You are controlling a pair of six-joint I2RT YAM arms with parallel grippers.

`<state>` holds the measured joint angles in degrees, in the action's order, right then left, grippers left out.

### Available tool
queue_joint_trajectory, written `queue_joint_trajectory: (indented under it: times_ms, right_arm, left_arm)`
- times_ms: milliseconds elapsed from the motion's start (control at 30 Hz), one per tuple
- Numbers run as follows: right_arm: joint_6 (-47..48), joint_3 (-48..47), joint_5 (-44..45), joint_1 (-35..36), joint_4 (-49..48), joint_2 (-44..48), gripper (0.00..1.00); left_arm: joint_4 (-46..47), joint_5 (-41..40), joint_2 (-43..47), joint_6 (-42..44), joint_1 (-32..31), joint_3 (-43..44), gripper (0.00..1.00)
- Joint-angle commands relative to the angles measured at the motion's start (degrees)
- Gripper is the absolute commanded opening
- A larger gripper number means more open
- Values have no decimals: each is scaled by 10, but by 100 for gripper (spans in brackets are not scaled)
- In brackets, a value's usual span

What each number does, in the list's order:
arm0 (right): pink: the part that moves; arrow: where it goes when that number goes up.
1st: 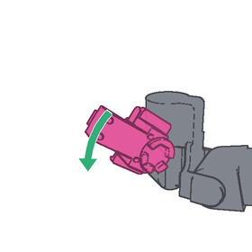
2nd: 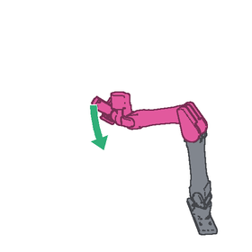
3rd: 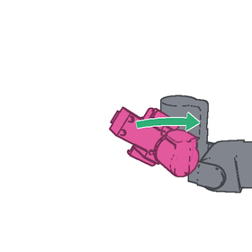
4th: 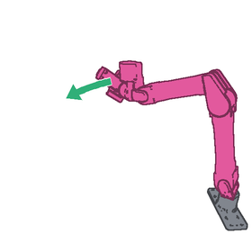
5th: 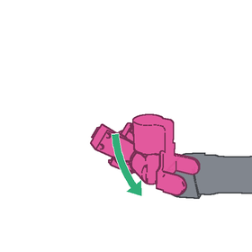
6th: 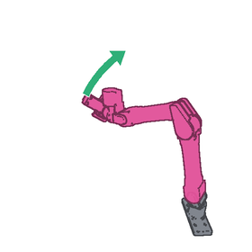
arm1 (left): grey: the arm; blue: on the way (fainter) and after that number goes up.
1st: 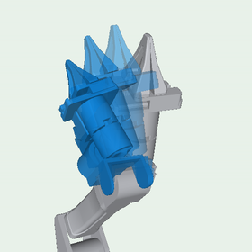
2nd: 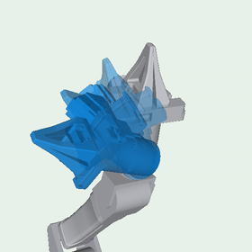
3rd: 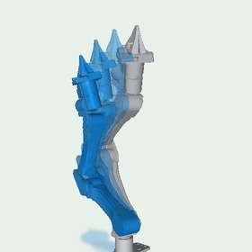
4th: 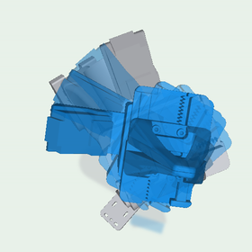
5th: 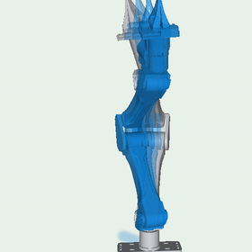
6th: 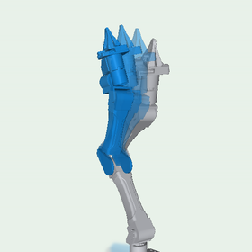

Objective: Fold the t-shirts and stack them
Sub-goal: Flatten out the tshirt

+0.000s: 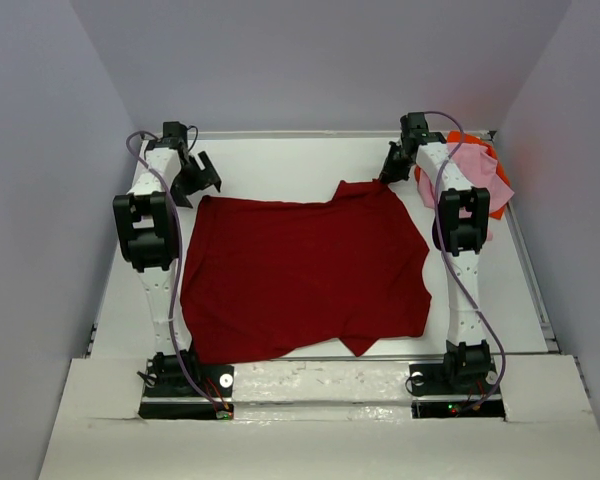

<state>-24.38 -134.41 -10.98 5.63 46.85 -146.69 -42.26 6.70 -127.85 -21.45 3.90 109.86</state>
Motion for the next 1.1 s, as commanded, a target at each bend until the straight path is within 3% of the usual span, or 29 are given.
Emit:
queue_joint_trajectory:
  times_ms: [0, 400, 567, 900, 1000, 1033, 1067]
  right_arm:
    - [9, -16, -7, 3, -11, 12, 0]
    - [13, -17, -6, 3, -11, 14, 0]
    - [16, -16, -4, 3, -11, 16, 0]
    - [15, -17, -3, 3, -11, 15, 0]
    - [16, -18, 0, 3, -11, 14, 0]
    - [16, -16, 1, 3, -11, 14, 0]
    - [16, -17, 3, 3, -10, 14, 0]
  left_arm:
    - [16, 30, 46, -17, 0, -18, 99]
    - [53, 72, -8, -61, 1, 21, 93]
    - [11, 62, -53, -60, -1, 78, 91]
    - [-11, 60, -89, -49, -7, 69, 90]
    - [0, 64, -79, -45, -7, 54, 67]
    - [-1, 60, -78, -46, -7, 54, 53]
    - [-5, 57, -79, -46, -7, 58, 24]
